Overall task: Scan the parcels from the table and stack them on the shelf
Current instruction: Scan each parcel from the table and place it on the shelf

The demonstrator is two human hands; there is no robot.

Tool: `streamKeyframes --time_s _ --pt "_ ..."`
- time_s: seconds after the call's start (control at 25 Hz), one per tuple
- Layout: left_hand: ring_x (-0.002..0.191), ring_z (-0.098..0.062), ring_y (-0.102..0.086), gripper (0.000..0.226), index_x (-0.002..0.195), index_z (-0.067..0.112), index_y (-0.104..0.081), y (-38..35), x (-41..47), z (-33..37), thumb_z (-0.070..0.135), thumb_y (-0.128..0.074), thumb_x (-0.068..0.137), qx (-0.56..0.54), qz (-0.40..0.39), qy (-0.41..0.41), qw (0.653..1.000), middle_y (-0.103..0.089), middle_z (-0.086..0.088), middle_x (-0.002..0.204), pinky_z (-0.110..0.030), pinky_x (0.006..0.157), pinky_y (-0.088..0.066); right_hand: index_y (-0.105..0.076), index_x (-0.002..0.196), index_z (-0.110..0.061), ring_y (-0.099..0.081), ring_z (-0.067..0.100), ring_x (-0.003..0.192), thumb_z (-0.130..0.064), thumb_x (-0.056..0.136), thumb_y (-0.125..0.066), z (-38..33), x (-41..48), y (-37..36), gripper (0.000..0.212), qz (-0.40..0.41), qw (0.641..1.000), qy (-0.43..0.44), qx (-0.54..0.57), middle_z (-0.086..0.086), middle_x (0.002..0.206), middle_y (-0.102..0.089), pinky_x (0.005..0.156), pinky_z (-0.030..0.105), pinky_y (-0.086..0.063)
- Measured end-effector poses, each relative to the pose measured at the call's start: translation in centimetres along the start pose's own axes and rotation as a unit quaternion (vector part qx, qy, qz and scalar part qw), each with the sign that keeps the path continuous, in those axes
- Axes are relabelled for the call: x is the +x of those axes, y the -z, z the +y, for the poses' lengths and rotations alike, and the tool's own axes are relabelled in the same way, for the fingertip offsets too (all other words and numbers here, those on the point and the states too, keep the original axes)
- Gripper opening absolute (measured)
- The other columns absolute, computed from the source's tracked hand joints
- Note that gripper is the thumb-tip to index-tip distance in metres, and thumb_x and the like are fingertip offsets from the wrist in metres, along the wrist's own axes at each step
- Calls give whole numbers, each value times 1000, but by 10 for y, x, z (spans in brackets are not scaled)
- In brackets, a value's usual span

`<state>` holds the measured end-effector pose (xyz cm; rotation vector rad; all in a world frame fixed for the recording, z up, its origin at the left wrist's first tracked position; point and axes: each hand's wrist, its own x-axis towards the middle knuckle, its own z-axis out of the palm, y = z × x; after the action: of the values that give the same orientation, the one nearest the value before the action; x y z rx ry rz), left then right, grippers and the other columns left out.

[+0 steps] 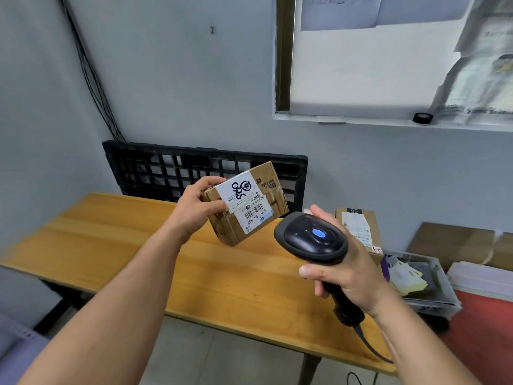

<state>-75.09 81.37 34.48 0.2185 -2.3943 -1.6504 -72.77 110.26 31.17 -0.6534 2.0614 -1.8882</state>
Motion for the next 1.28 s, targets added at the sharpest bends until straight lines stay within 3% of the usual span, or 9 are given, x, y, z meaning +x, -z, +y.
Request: streamKeyframes --time_s 0.16,0.36,0.48,0.68,0.8,0.92,1.04,1.12,1.28 --pt "100 -28 -64 40 102 34 -61 -14 -31 11 1 -67 80 -25 12 0 1000 -68 -2 100 -50 87 -55 -29 149 -38 -60 32 50 -28 54 -86 -1 -28 6 111 2 1000 5 13 4 107 -72 48 40 -52" --pt "93 -20 -65 44 114 28 -61 -30 -75 16 -3 -64 82 -132 46 27 990 -69 -3 104 -34 74 -56 -27 147 -40 -60 31 49 -17 60 -86 0 -43 -6 107 -29 999 33 21 0 117 -69 46 38 -52" --pt "91 -14 -68 51 124 30 -60 -31 -106 12 -1 -65 83 -201 78 46 976 -71 2 105 -34 74 -57 -29 140 -48 -62 29 51 -25 56 -86 -1 -43 -23 104 -60 996 50 45 1 120 -67 46 35 -53" --pt "84 -11 -69 46 124 33 -60 -17 -149 6 9 -67 85 -222 131 47 965 -72 1 106 -33 75 -58 -31 136 -52 -62 32 52 -17 61 -86 -5 -37 -55 99 -111 989 81 62 2 120 -67 46 39 -54" --pt "91 -5 -68 37 119 39 -58 4 -174 2 29 -67 85 -156 169 25 973 -72 9 106 -19 72 -54 -33 135 -54 -61 33 53 -21 58 -87 -13 -29 -74 99 -144 982 94 73 0 124 -65 48 42 -54" --pt "105 -3 -63 66 129 29 -49 32 -199 -1 47 -71 70 -33 191 32 980 -65 7 120 -15 79 -51 -31 136 -55 -61 34 54 -25 57 -87 -25 -18 -100 101 -177 976 106 74 3 123 -65 50 44 -53" --pt "118 -5 -57 93 145 31 -29 69 -227 -9 35 -81 68 12 204 27 979 -57 9 132 -30 103 -46 -32 135 -54 -60 33 53 -13 62 -85 -40 -11 -139 99 -216 966 120 70 4 119 -67 49 45 -52" --pt "124 -5 -51 106 149 44 -14 96 -246 -15 19 -83 73 36 220 22 975 -49 11 139 -28 107 -39 -34 135 -52 -58 30 51 -8 62 -83 -51 -10 -169 98 -246 958 123 79 8 113 -69 47 41 -51" --pt "125 -8 -48 79 131 48 -42 148 -289 -29 11 -82 74 96 293 -18 951 -46 14 134 -37 108 -42 -35 138 -48 -58 24 50 -5 60 -82 -67 -14 -234 100 -293 944 119 91 1 95 -71 44 34 -49"
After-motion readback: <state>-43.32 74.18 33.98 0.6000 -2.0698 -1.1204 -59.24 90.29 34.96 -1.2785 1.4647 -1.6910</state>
